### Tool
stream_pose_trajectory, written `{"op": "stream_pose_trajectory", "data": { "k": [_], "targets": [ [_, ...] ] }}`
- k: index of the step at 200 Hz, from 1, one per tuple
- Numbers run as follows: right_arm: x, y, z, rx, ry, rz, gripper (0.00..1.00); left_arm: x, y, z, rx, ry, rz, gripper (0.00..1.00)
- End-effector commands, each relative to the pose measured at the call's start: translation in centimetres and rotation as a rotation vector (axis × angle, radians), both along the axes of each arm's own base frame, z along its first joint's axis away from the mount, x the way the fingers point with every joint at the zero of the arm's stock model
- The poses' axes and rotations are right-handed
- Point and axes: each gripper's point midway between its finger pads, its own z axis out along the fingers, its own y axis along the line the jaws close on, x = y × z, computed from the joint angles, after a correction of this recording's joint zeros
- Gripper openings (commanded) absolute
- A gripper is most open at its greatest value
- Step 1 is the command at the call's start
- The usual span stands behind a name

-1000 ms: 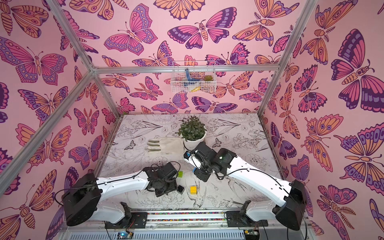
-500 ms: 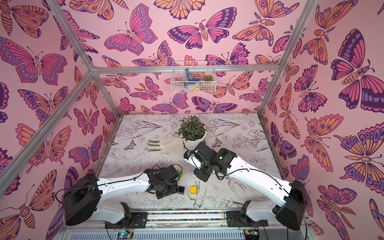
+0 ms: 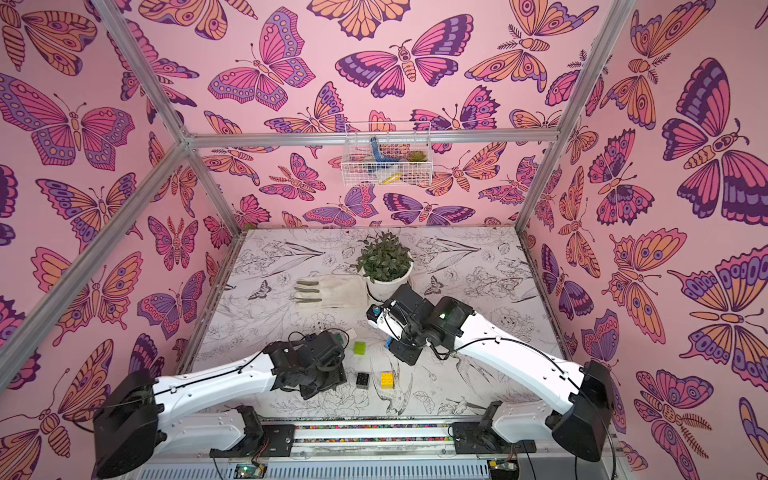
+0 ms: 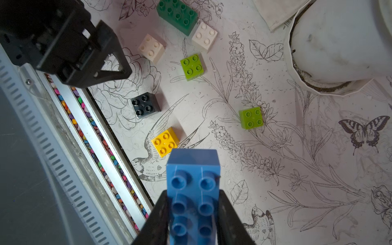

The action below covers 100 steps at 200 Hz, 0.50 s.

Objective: Assemble a giraffe with lego
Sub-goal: Adjust the lego brick at the center of the board.

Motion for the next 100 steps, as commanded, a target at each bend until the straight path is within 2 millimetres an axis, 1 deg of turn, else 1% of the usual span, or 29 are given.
{"op": "stream_pose_trajectory", "data": {
  "k": [1,12,46,51,57,84,100],
  "targets": [
    [-0.6,0.3,0.2,0.003,0.021,0.035,0.22,-0.7,1.8,-1.0,0.060,0.027,0.021,0.77],
    [-0.6,0.7,0.1,0.008,0.026,0.038,0.22,-0.7,1.4,-1.1,0.054,0.030,0.019,0.77],
    [-0.7,1.6,-1.6,0.019,0.076,0.013,0.22,-0.4,-0.4,-1.4,0.041,0.026,-0.004,0.77],
    [-0.8,1.6,-1.8,0.018,0.084,0.010,0.23,-0.3,-0.8,-1.2,0.031,0.019,-0.010,0.77],
    [-0.8,1.6,-1.8,0.019,0.086,0.007,0.23,-0.4,-0.9,-1.8,0.057,0.035,-0.018,0.77],
    [-0.4,1.5,-1.3,0.015,0.060,0.002,0.25,-0.6,-2.1,-2.4,0.064,0.046,-0.045,0.77],
    [-0.3,1.2,-1.3,-0.001,0.054,0.006,0.26,-0.6,-2.3,-2.6,0.064,0.051,-0.054,0.77]
  ]
}}
